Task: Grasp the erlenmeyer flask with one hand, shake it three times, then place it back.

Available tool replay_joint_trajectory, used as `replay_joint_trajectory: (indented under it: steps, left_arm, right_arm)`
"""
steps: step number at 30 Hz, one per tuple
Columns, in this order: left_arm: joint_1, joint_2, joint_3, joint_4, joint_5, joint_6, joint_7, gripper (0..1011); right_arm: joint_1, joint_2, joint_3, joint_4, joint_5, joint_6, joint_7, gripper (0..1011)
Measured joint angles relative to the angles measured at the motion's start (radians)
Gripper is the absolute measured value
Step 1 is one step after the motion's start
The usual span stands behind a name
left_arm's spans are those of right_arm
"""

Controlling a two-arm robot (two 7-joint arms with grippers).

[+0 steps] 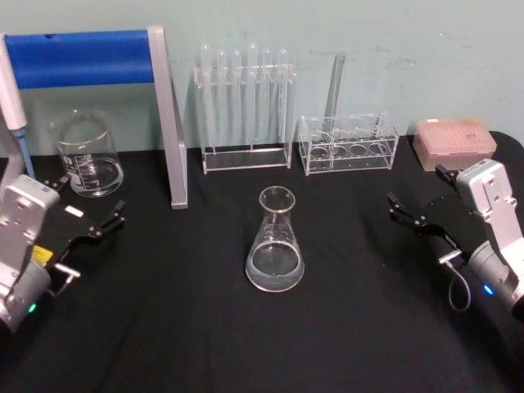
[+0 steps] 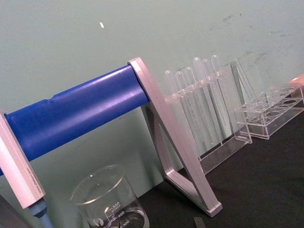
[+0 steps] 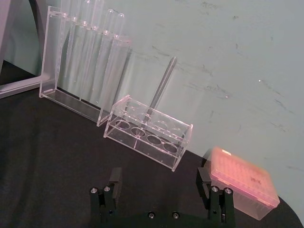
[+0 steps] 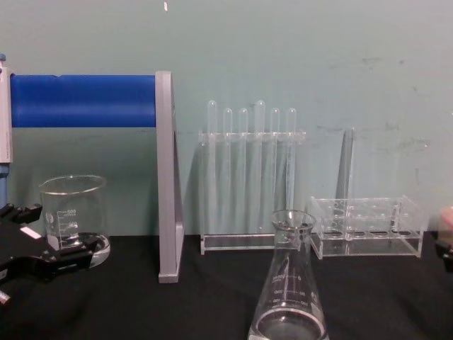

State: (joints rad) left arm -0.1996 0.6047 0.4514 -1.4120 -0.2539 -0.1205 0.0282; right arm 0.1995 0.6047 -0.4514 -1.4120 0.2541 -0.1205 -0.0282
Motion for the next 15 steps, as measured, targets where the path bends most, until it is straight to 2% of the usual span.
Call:
replay_joint_trajectory:
  steps: [15]
  left_arm:
    - [0.0, 0.0, 0.0, 0.0, 0.0, 0.0, 0.0, 1001]
  right_arm:
    - [0.0, 0.0, 0.0, 0.0, 0.0, 0.0, 0.0, 1000]
